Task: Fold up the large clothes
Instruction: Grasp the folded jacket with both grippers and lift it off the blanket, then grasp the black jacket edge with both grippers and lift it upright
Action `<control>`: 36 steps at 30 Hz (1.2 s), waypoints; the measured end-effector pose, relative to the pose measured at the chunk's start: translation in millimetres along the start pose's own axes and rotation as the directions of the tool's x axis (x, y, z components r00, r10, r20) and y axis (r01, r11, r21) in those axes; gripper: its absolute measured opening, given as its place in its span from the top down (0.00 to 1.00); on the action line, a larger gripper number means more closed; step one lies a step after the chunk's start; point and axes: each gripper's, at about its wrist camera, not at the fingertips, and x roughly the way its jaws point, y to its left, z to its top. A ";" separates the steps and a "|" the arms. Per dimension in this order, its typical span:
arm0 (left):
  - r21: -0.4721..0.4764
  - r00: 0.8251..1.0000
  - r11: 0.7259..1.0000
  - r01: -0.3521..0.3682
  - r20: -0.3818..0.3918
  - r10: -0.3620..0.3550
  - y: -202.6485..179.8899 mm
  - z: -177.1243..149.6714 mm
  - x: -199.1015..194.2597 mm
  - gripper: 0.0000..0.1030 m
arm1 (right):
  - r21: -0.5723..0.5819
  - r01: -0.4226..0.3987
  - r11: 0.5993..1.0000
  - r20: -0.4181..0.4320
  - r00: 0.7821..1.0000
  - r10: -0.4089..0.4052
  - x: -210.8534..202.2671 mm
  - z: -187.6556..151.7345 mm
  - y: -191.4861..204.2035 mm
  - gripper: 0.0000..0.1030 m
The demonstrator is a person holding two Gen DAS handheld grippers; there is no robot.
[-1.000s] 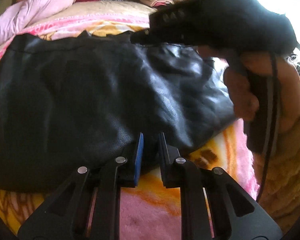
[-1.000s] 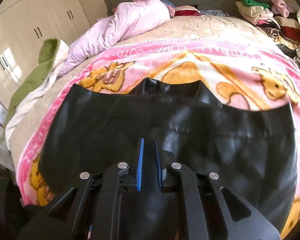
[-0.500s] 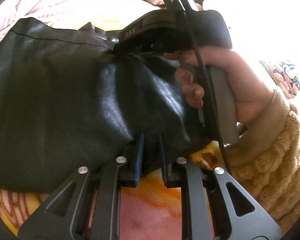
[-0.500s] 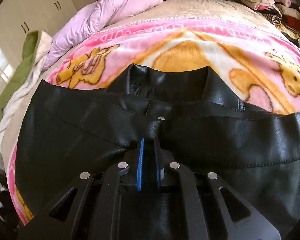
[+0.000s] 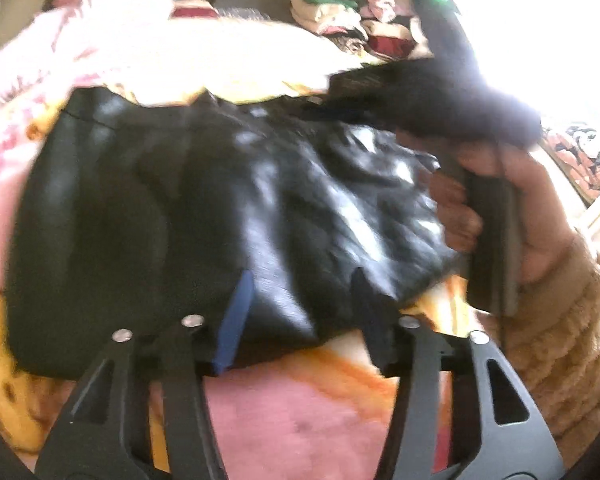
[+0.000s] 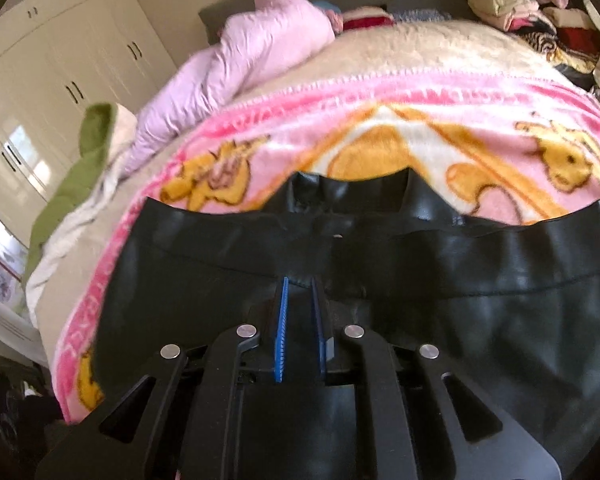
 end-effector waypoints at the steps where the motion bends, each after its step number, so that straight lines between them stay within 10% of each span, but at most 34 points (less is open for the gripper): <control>1: 0.002 1.000 1.000 -0.023 0.017 0.023 3.1 1.2 -6.0 0.51 | -0.003 -0.005 1.000 0.007 1.000 0.005 -8.1 -2.9 1.9 0.89; 8: -0.036 0.979 0.983 -0.182 0.088 0.184 34.5 11.5 -41.5 0.21 | -0.054 -0.021 0.998 0.025 0.999 0.022 -39.8 -33.4 22.8 0.81; 18: -0.274 0.962 0.930 -0.246 0.051 0.269 98.8 7.9 -60.3 0.09 | -0.137 0.022 0.990 0.010 1.000 -0.021 -48.2 -86.1 54.0 0.59; 28: -0.617 0.999 0.786 -0.039 0.005 0.054 165.0 -25.6 -40.4 0.09 | -0.180 0.088 0.980 -0.102 0.989 -0.108 -16.6 -120.7 63.1 0.61; 36: -0.619 0.996 0.784 -0.047 0.034 0.087 161.1 -25.0 -20.9 0.09 | -0.145 0.063 0.987 -0.104 0.991 -0.078 -8.2 -128.1 53.2 0.61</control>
